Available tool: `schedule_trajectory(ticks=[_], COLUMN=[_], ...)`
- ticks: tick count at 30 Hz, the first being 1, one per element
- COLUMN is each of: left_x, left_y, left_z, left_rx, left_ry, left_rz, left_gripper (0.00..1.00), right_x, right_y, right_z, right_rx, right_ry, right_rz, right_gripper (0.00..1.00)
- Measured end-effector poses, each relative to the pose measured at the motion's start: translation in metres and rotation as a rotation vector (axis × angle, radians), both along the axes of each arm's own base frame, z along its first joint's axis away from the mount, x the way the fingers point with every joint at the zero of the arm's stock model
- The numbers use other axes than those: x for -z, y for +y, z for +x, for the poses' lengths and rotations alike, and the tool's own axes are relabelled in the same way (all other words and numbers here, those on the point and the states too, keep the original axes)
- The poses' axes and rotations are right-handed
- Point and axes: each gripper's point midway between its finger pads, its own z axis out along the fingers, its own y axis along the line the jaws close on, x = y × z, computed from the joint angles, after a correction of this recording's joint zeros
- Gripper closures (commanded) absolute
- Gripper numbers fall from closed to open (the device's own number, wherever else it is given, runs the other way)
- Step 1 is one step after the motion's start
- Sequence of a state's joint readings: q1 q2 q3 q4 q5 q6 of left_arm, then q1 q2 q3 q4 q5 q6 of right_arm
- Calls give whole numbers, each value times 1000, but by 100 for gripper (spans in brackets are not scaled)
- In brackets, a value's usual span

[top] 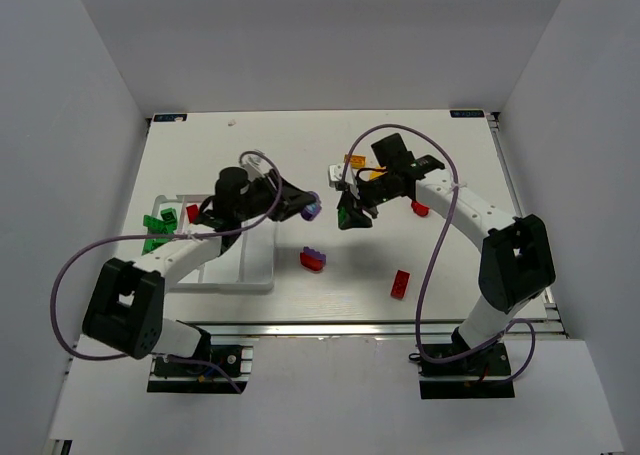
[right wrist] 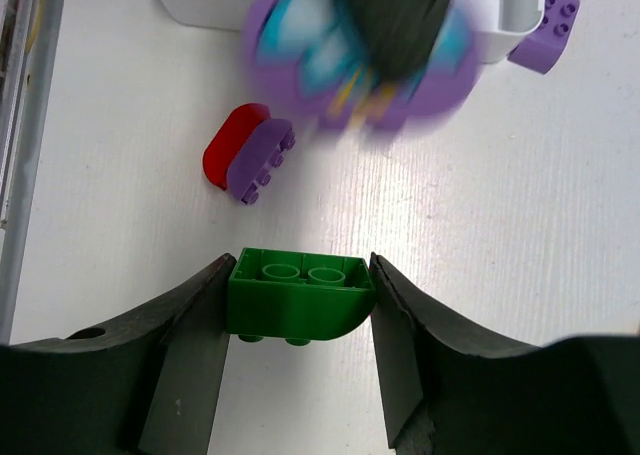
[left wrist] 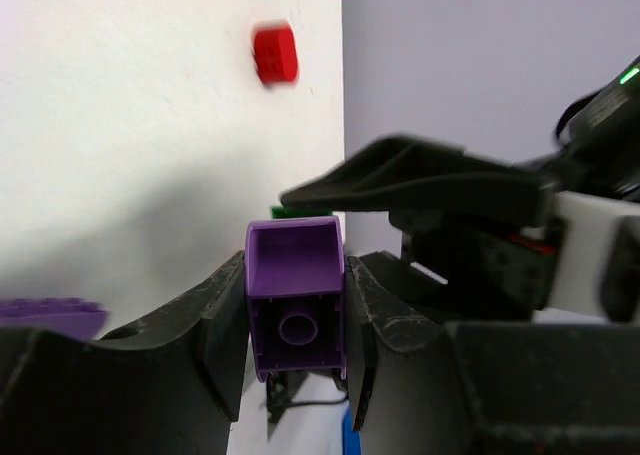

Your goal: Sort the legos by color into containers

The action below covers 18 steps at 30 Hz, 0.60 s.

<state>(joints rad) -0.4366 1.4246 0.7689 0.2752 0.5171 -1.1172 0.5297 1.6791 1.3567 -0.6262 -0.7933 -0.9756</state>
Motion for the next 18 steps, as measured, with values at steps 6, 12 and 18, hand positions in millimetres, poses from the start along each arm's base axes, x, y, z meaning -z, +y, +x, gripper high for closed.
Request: schedule_trajectory(ticks=[6,12,18], left_x=[-20,24,64], left_y=[78,140,201], left_z=[23,39,48], left_rx=[-170,-318,-433], left_ry=[-56,76,216], left_rz=[33,330,676], left_gripper=[92,95,95], right_x=[9,11,11], right_y=[-4,-5,-5], right_z=[-4,1,5], right_rx=[5,25,46], right_ry=[12,-5,-12], right_rz=[-16,-23,-27], right_gripper=[99,98,98])
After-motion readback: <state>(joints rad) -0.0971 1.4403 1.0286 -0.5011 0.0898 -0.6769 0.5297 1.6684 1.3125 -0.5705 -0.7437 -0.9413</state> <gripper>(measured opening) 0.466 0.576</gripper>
